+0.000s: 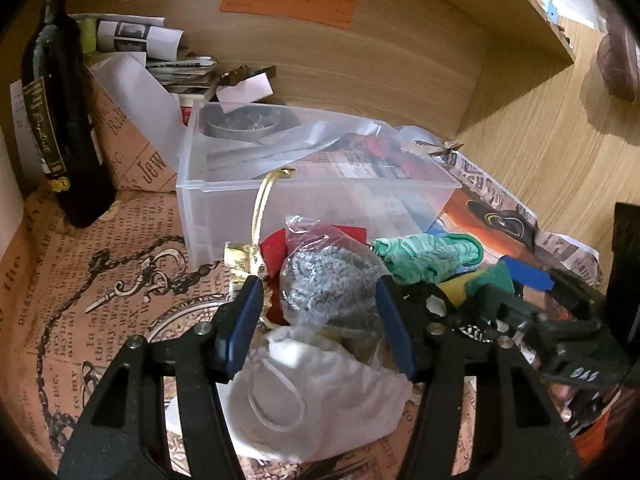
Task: Organize soft objects
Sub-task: 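Grasp the green-yellow sponge with the right tool while the left tool grasps the silver foil bag, then drop the sponge into the clear box with the right tool while the left drops the foil bag in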
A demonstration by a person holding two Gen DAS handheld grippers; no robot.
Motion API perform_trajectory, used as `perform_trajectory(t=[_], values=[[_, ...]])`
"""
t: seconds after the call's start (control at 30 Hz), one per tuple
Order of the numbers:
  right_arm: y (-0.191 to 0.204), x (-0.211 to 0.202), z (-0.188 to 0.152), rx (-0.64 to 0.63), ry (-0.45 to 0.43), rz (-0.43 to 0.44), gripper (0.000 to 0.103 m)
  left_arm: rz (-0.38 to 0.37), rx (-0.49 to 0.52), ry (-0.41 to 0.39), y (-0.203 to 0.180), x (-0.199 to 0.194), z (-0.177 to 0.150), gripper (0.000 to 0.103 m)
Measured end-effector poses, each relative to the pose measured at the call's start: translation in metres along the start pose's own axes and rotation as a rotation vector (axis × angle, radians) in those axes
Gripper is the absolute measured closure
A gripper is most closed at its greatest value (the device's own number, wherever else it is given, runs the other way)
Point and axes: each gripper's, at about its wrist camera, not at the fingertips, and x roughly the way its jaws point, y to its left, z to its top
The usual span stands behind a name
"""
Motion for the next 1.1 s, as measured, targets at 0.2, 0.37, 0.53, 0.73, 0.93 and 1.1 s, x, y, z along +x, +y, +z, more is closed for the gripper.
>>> perform_trajectory(t=[0.2,0.37,0.53,0.73,0.93,1.1], values=[[0.0,0.006,-0.004,-0.008,0.02,0.023,0.043,0.022,0.028,0.021,-0.004,0.013,0.002,0.045],[-0.003,0.004,-0.003,-0.011,0.005,0.019,0.06,0.024,0.012,0.017,-0.002,0.018,0.002,0.059],[-0.007,0.002,-0.002,0.004,-0.009,0.031,0.078,0.015,0.018,0.006,-0.003,0.012,0.004,0.073],[-0.006,-0.006,0.005,-0.006,-0.055,0.022,0.084,0.011,0.049,-0.051,-0.011,-0.007,0.011,0.082],[-0.004,-0.015,0.014,-0.015,-0.105,0.03,0.086,0.013,0.075,-0.132,-0.018,-0.029,0.023,0.083],[-0.004,-0.027,0.029,-0.016,-0.17,0.021,0.086,0.006,0.074,-0.189,-0.018,-0.042,0.037,0.083]])
